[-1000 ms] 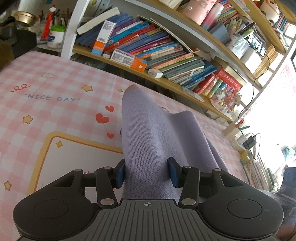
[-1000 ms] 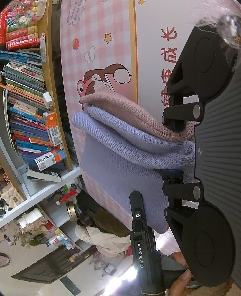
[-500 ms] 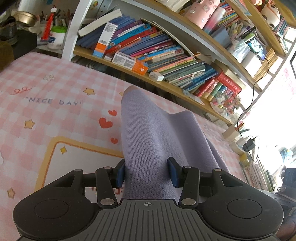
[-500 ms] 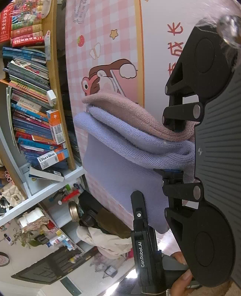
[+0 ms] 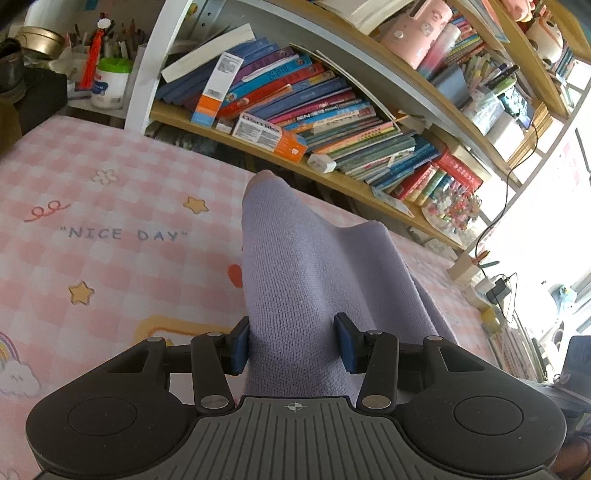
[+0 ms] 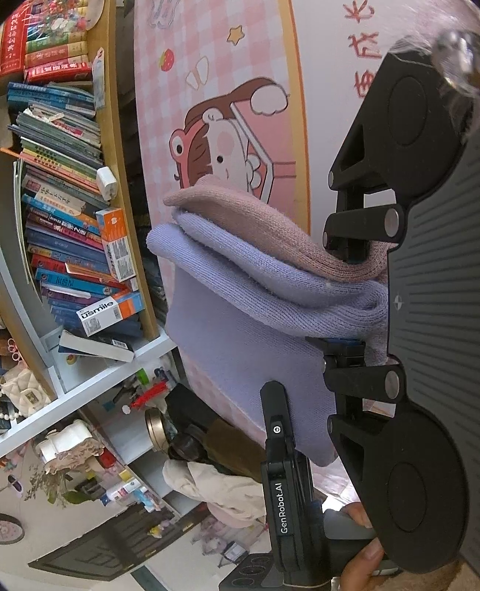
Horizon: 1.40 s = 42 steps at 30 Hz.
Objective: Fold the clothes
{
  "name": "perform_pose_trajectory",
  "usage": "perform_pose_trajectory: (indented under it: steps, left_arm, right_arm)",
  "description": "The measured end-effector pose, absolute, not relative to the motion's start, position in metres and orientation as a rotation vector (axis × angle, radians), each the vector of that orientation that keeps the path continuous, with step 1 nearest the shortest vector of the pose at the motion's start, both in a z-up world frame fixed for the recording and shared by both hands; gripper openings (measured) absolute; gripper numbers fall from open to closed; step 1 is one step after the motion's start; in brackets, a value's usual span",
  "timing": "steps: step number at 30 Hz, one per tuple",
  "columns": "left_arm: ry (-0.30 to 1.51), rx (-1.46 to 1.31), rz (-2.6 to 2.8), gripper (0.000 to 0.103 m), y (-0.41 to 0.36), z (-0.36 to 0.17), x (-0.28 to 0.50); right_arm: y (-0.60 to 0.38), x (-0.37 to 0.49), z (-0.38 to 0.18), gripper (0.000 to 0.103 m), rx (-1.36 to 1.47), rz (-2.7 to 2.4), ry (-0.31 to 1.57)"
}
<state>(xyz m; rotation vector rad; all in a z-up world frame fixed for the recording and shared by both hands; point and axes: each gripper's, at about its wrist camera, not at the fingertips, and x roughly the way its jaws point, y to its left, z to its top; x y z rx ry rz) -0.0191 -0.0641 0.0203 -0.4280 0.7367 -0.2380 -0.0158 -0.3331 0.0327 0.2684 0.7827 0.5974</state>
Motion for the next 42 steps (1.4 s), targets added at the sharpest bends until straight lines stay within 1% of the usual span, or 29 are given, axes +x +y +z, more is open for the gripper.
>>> perform_pose_trajectory:
  steps: [12,22,31,42]
  left_arm:
    - [0.715,-0.449,-0.270,0.045,-0.010,0.022,0.008]
    - [0.679,-0.496,-0.271,0.045,0.038,0.020,0.047]
    - [0.657,-0.511,-0.263,0.046,0.058,0.012,0.092]
    - [0.667,-0.525,-0.237,0.046,0.079,-0.006,0.138]
  right_arm:
    - [-0.280,0.003,0.041,0.029,0.245,0.579,0.752]
    - [-0.230,0.047,0.052,0.029,0.149,0.613,0.717]
    - [-0.201,0.095,0.052,0.029,0.067,0.624,0.689]
    - [-0.176,0.145,0.035,0.029,-0.014,0.647,0.676]
